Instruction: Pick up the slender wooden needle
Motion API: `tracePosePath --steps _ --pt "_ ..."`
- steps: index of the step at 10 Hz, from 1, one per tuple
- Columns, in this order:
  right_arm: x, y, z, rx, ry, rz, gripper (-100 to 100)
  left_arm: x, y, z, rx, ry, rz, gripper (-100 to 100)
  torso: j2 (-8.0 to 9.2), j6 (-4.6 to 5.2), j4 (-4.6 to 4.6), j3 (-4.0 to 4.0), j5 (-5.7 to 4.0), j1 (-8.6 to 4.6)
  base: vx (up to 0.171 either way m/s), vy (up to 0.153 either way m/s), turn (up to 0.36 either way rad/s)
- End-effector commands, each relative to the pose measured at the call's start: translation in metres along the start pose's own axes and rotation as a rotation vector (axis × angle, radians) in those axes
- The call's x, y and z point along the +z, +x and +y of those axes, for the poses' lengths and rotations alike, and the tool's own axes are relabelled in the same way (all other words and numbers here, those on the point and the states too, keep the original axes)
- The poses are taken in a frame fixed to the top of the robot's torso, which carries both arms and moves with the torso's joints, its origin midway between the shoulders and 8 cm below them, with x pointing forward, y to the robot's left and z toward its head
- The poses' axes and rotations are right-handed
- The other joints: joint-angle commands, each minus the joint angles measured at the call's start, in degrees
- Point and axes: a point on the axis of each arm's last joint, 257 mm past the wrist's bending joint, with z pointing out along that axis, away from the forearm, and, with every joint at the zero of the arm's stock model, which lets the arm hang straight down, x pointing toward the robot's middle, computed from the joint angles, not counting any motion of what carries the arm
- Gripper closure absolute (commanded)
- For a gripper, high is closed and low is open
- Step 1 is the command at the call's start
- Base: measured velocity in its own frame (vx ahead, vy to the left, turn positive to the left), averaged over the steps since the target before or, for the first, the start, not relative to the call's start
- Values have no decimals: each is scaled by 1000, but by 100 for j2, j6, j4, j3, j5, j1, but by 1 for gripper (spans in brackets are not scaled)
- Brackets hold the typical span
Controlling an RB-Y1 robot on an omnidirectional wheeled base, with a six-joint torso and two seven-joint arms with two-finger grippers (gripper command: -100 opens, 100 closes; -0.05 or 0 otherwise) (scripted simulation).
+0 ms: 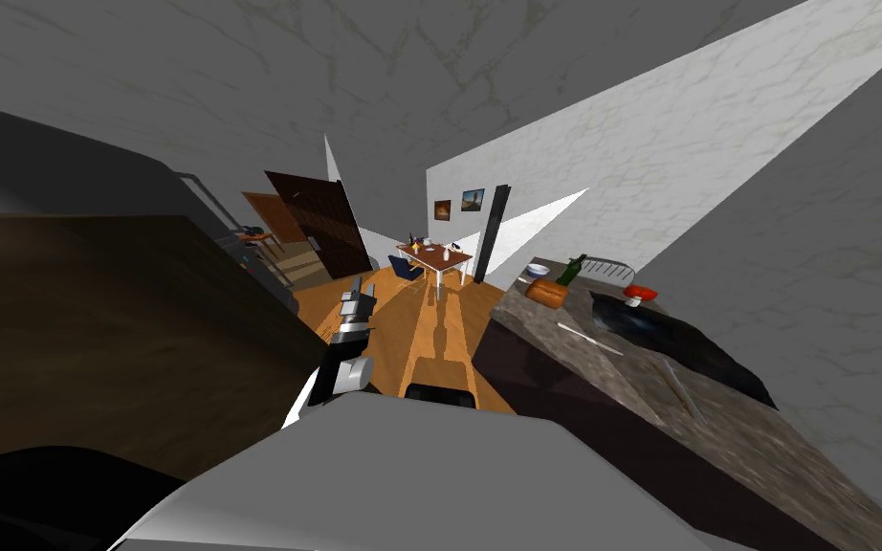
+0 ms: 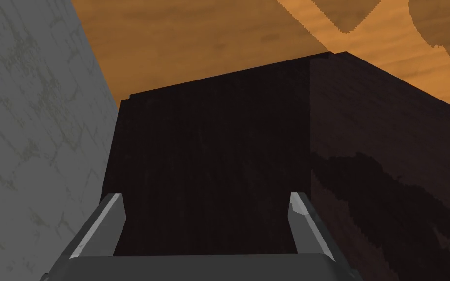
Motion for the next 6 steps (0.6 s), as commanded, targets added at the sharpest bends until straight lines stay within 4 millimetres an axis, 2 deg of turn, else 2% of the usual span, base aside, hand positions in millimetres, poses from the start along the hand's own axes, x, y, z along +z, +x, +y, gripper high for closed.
tracePosePath --steps 1,2,4,6 --pt "-3 -5 -6 -2 10 -2 -100 0 0 0 0 0 0 0 0 0 0 0 0 0 16 -18 -35" --pt "-17 -23 -21 -14 55 -16 -100 0 0 0 0 0 0 0 11 3 3 7 0 7 29 -21 151" --pt "-42 -56 -42 -32 128 -49 -100 0 0 0 0 0 0 0 -1 -7 0 0 -1 -9 69 -83 251" --pt "-42 -56 -42 -32 128 -49 -100 0 0 0 0 0 0 0 -10 0 -2 -6 -5 -16 46 -59 46"
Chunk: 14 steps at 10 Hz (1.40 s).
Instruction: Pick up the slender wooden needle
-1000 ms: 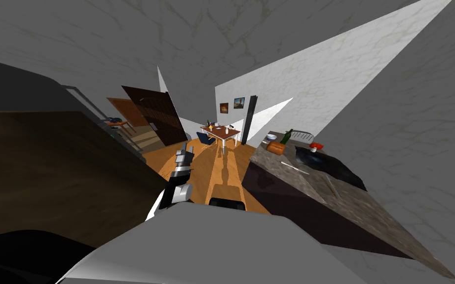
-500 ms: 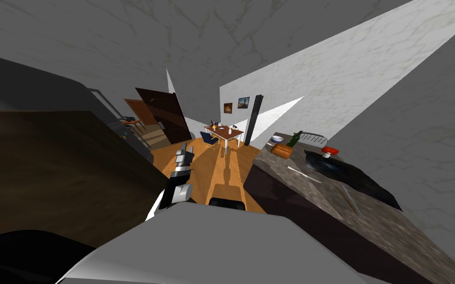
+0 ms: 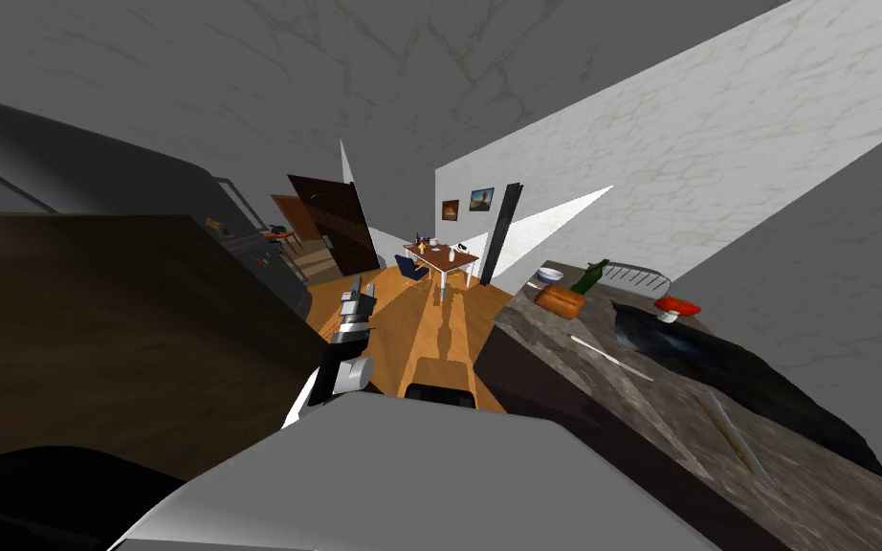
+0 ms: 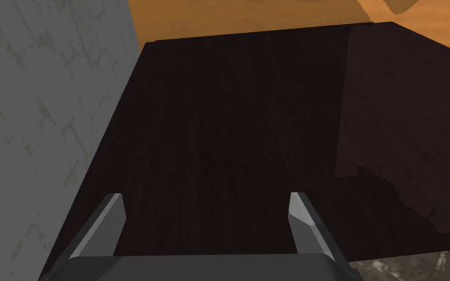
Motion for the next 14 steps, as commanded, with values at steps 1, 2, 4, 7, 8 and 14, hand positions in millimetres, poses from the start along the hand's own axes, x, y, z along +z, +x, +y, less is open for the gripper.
tracePosePath --steps 1,2,4,7,8,14 --pt "-11 -16 -9 -7 30 -18 -100 0 0 0 0 0 0 0 0 0 0 0 0 0 28 -39 135" --pt "-18 -30 -15 -8 51 -36 -100 0 0 0 0 0 0 0 1 -6 1 1 2 0 76 -89 232" --pt "-28 -51 -21 -4 77 -69 -100 0 0 0 0 0 0 0 -22 -9 -5 -12 -7 -42 86 -196 217" --pt "-30 -65 -21 17 82 -100 -100 0 0 0 0 0 0 0 -36 -6 -8 -21 -17 -71 110 -224 177" --pt "-29 -67 -20 25 80 -106 -100 0 0 0 0 0 0 0 -32 -4 -7 -18 -17 -66 85 -204 116" --pt "-10 -79 22 -30 58 -104 -100 0 0 0 0 0 0 0 5 5 2 3 0 6 24 -65 -53"
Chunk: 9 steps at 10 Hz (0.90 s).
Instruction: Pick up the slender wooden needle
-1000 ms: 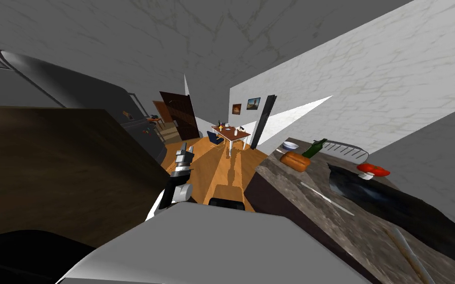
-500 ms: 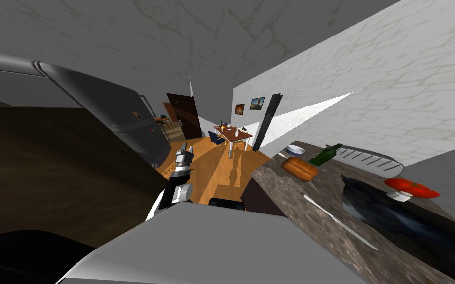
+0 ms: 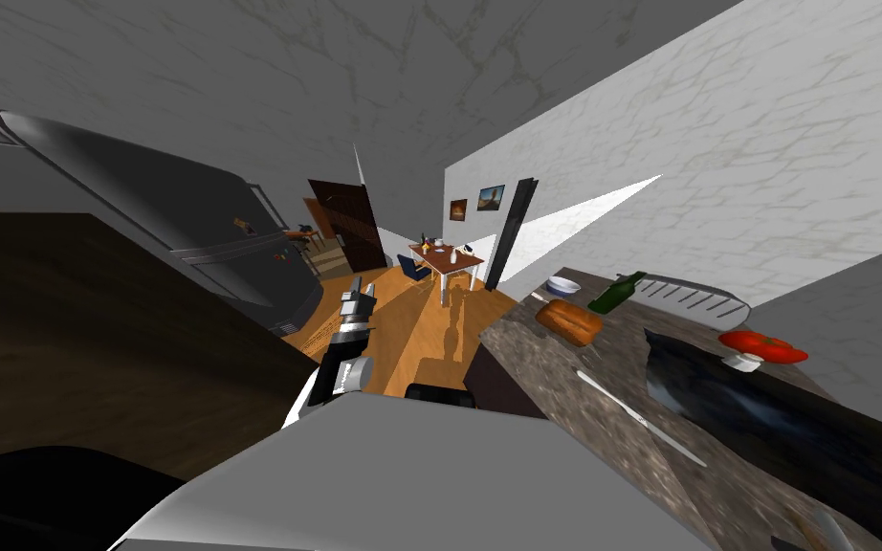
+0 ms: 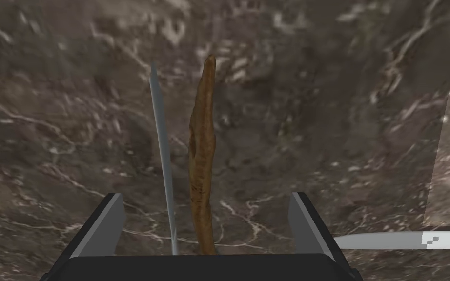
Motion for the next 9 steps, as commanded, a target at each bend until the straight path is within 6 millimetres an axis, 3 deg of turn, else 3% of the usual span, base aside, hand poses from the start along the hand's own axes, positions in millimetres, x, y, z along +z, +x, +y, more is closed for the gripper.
tracePosePath --steps 1,2,4,9 --pt "7 -4 18 -22 -7 -1 -100 0 0 0 0 0 0 0 0 0 0 0 0 0 13 17 -47" --pt "7 -4 18 -22 -7 -1 -100 0 0 0 0 0 0 0 -2 1 -1 -1 3 10 7 8 -25" --pt "12 -9 37 -48 -15 -2 -100 0 0 0 0 0 0 0 0 2 0 0 4 11 17 19 -57" --pt "14 -11 46 -61 -19 -4 -100 0 0 0 0 0 0 0 0 -6 1 0 1 8 4 5 -16"
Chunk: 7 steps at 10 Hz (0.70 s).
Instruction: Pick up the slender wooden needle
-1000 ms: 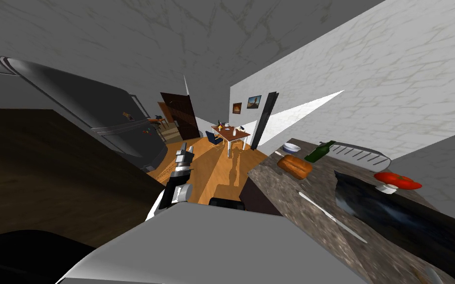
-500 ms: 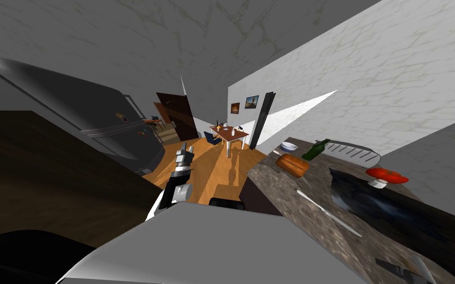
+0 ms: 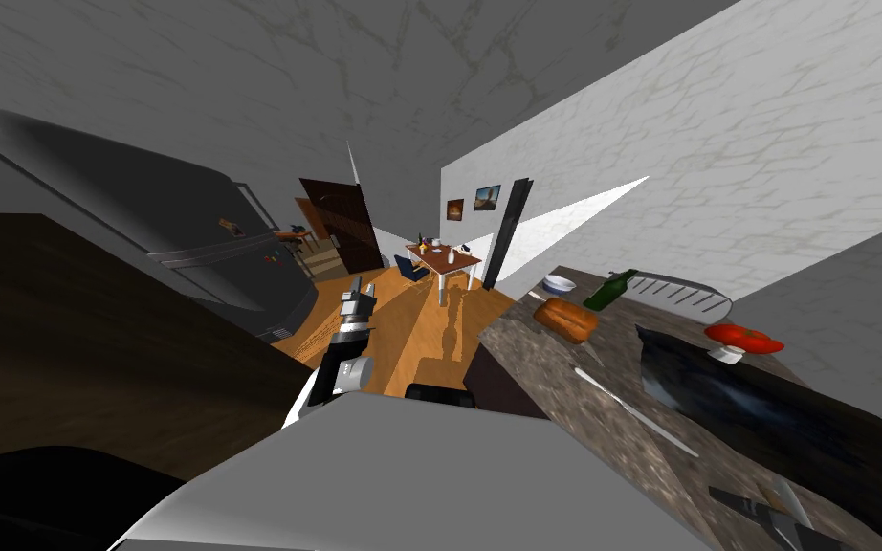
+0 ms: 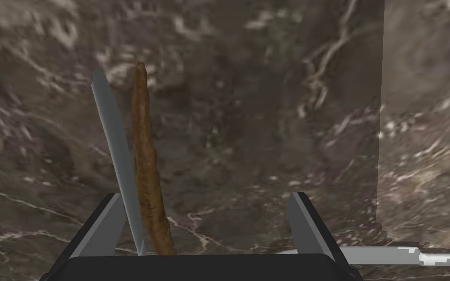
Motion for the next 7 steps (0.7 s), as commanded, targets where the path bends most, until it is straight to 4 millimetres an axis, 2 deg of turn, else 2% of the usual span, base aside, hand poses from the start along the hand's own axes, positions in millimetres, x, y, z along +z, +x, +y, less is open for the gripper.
tracePosePath --steps 1,7 --pt "0 0 1 0 0 0 -100 0 0 0 0 0 0 0 0 0 0 0 0 0 11 13 -39" --pt "0 0 1 0 0 0 -100 0 0 0 0 0 0 0 2 2 0 2 -2 -1 1 2 -14"
